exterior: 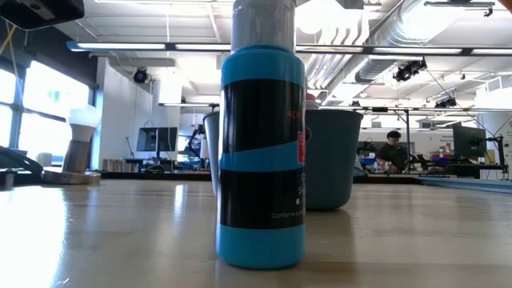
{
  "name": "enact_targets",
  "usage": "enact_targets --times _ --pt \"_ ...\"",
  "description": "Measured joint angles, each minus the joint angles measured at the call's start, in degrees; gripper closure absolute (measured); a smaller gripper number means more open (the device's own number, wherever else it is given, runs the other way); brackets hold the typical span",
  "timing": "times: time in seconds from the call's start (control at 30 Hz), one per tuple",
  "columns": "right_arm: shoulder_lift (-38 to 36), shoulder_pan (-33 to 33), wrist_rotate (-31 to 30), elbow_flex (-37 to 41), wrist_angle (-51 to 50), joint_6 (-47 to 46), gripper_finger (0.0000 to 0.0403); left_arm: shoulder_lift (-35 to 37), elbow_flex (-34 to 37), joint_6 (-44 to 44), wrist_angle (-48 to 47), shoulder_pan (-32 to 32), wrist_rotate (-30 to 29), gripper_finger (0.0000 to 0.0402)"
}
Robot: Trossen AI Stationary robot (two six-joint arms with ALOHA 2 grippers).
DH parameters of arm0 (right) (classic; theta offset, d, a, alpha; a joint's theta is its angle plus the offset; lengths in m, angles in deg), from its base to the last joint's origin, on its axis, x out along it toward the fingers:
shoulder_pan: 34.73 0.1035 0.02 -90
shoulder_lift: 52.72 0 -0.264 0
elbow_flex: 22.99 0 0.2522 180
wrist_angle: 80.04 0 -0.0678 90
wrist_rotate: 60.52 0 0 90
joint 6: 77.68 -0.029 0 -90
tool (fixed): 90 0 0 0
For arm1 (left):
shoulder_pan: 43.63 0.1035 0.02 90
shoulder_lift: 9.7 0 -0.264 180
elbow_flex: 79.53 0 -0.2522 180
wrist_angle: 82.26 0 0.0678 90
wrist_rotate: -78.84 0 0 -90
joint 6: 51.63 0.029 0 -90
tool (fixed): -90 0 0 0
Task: Pick & Place Paint Supplies
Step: Put the small dark blue and black paint bottle into the blue bin
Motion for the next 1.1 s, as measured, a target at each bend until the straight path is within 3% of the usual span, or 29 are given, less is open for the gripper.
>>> enact_targets --times 0.23,0.53,0.9,1.1 --pt "-0.3 0.0 0.4 0.0 0.0 0.0 0.0259 0.0 0.0 0.0 0.0 0.0 0.1 0.0275" --pt "-2.9 0.0 5.5 0.0 -0.5 0.4 0.0259 0.0 -0.3 -0.2 -0.5 0.1 1.7 0.0276" --pt "-5.3 0.0 8.7 0.0 -6.1 0.4 0.0259 -0.1 -7.8 0.5 -14.2 4.2 1.6 0.0277" --pt "-6.2 0.0 12.7 0.0 -9.0 0.4 0.0259 -0.1 -13.2 5.5 -20.6 8.9 1.3 0.0277"
